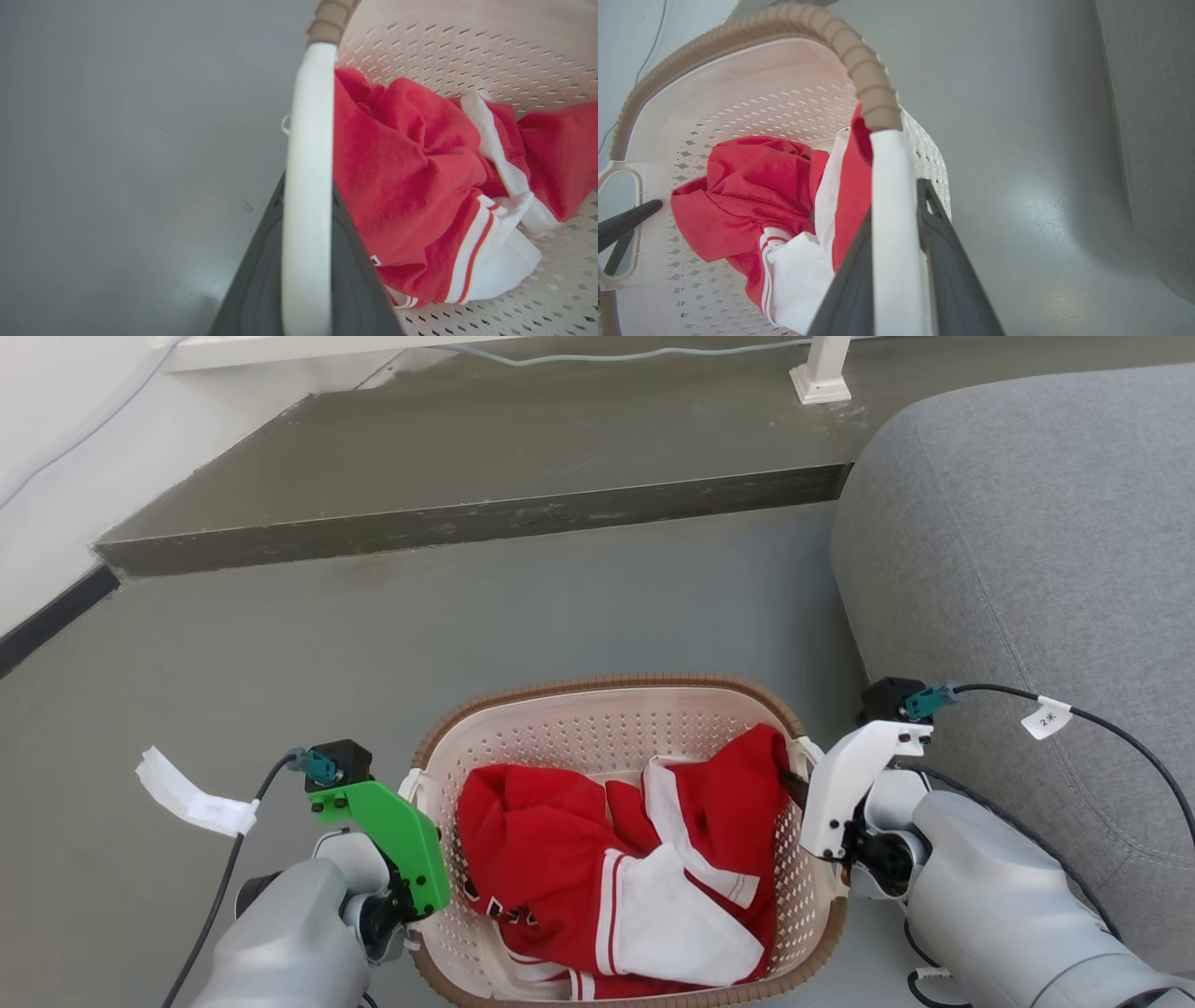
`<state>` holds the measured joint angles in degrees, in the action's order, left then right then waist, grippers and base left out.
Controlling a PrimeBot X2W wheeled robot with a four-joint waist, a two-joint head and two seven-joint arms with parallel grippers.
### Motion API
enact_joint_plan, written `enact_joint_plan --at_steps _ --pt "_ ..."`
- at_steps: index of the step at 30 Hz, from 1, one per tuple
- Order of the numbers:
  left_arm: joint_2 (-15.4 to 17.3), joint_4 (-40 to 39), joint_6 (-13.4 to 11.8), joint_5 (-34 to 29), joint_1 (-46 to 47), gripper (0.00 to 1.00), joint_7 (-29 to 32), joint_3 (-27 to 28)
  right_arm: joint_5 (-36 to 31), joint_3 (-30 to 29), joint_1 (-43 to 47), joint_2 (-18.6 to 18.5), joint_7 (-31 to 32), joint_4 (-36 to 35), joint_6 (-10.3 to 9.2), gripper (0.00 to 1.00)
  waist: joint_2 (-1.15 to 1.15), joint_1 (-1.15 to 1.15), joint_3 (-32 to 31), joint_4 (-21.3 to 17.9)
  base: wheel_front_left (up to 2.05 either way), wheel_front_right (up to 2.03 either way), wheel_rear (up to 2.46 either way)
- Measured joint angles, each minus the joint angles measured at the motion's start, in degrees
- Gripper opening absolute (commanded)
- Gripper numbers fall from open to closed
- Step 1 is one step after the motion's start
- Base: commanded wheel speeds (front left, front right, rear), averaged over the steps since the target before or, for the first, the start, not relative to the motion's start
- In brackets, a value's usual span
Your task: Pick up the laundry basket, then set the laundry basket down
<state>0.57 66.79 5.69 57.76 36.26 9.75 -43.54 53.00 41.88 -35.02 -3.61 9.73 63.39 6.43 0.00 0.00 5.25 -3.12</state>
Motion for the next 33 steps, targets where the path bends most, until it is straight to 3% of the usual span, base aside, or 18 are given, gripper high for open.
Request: enact_joint_plan --at_steps 33 --pt "0.14 -1.27 -1.96 2.07 0.12 0.00 -0.75 -2.29 0.92 2.97 -1.94 -0.10 -0.45 1.71 -0.05 0.00 0.00 0.00 1.59 0.08 0.00 0.00 0.00"
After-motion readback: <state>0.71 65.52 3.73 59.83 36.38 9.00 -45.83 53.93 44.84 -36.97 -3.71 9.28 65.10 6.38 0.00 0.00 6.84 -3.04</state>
